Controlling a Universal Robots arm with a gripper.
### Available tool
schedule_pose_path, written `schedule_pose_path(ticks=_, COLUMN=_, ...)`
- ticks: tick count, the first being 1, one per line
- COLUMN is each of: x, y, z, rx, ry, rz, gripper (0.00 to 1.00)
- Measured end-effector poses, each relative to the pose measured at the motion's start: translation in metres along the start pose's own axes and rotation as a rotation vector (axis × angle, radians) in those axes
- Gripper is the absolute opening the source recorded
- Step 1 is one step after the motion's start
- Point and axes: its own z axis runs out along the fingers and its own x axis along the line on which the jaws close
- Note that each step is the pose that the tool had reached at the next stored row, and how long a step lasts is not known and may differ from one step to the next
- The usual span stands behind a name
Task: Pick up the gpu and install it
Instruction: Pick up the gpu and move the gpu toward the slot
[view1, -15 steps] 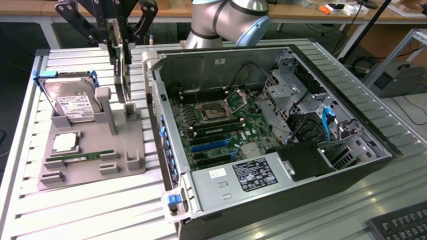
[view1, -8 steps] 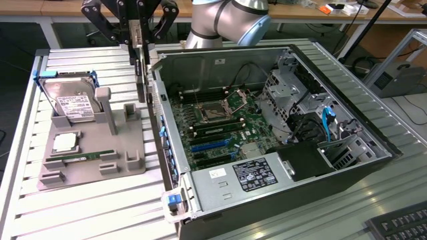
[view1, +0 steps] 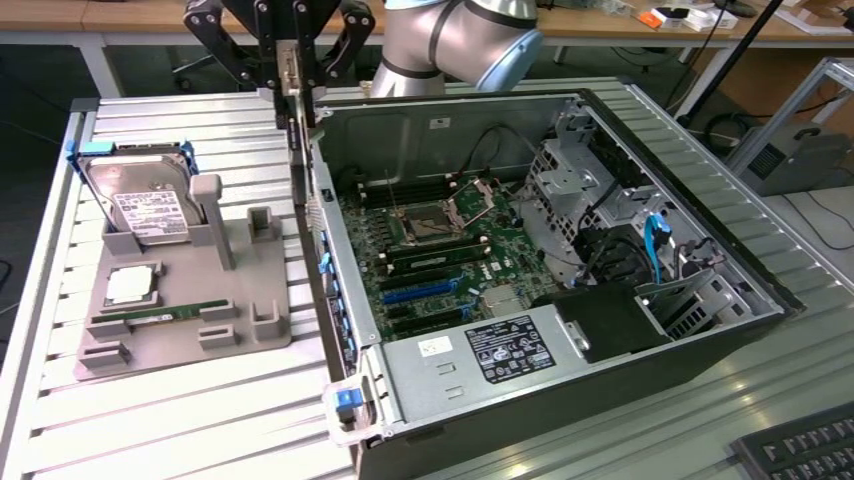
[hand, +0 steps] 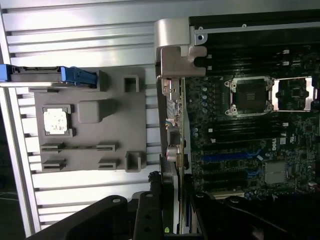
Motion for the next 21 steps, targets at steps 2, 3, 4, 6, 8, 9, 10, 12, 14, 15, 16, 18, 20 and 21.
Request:
schedule_pose_path(ticks=2, x=-0.002, y=0.0000, z=0.0001, rx=0.0000, ry=0.0000, rz=0.000, gripper=0.27)
schedule_pose_path(ticks=3, x=-0.003, y=0.0001, z=0.0001, rx=0.0000, ry=0.0000, rz=0.000, gripper=0.27)
schedule_pose_path(ticks=4, x=-0.003, y=0.0001, z=0.0001, rx=0.0000, ry=0.0001, rz=0.000, gripper=0.27)
schedule_pose_path(ticks=6, x=-0.004, y=0.0001, z=0.0002, rx=0.0000, ry=0.0001, rz=0.000, gripper=0.27)
schedule_pose_path(ticks=8, x=-0.006, y=0.0002, z=0.0002, rx=0.0001, ry=0.0001, rz=0.000, gripper=0.27)
schedule_pose_path(ticks=9, x=-0.006, y=0.0002, z=0.0002, rx=0.0000, ry=0.0001, rz=0.000, gripper=0.27)
schedule_pose_path(ticks=10, x=-0.007, y=0.0003, z=0.0003, rx=0.0000, ry=0.0001, rz=0.000, gripper=0.27)
schedule_pose_path(ticks=12, x=-0.008, y=0.0003, z=0.0003, rx=0.0000, ry=0.0000, rz=0.000, gripper=0.27)
schedule_pose_path(ticks=14, x=-0.010, y=0.0003, z=0.0004, rx=0.0000, ry=0.0000, rz=0.000, gripper=0.27)
schedule_pose_path(ticks=15, x=-0.011, y=0.0003, z=0.0004, rx=0.0000, ry=0.0000, rz=0.000, gripper=0.27)
schedule_pose_path(ticks=16, x=-0.012, y=0.0003, z=0.0005, rx=0.0000, ry=0.0000, rz=0.000, gripper=0.27)
schedule_pose_path(ticks=18, x=-0.014, y=0.0004, z=0.0006, rx=0.0000, ry=0.0000, rz=0.000, gripper=0.27)
schedule_pose_path(ticks=20, x=-0.015, y=0.0004, z=0.0007, rx=0.0000, ry=0.0000, rz=0.000, gripper=0.27)
schedule_pose_path(ticks=21, x=-0.016, y=0.0004, z=0.0007, rx=0.0000, ry=0.0000, rz=0.000, gripper=0.27)
